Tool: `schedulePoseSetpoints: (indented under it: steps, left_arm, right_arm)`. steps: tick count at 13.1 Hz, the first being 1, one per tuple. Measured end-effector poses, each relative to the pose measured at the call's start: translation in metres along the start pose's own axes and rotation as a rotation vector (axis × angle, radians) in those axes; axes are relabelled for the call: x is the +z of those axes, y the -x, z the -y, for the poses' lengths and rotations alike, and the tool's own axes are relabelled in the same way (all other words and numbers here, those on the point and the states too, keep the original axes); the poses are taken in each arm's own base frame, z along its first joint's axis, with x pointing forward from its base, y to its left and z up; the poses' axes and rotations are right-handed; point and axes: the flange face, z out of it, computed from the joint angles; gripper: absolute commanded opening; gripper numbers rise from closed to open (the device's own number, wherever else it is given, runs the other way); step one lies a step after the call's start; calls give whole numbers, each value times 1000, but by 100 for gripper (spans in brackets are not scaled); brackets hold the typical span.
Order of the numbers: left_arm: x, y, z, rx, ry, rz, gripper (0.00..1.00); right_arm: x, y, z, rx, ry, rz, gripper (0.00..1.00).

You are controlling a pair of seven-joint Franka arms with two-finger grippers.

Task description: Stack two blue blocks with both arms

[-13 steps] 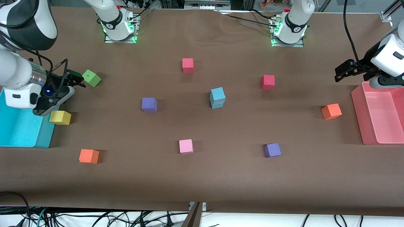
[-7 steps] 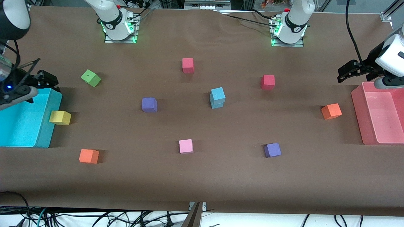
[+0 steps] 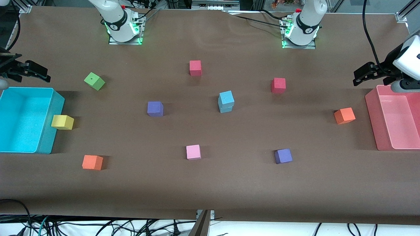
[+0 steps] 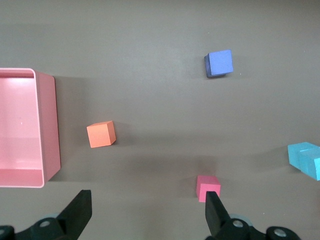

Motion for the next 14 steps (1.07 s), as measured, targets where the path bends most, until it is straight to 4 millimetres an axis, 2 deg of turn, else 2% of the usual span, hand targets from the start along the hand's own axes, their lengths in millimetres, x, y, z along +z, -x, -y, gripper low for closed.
schedulePoseSetpoints:
  steps: [4, 7, 14]
  left_arm:
    - [3, -3, 21, 42, 33, -3, 100]
    - [8, -7, 44, 33, 68, -1, 100]
    - [9, -7, 56, 69, 67, -4, 100]
  right_arm:
    - [-10, 9, 18, 91, 3, 1, 100]
    - [-8, 10, 21, 79, -16, 4, 100]
    - [-7, 3, 21, 74, -18, -36, 100]
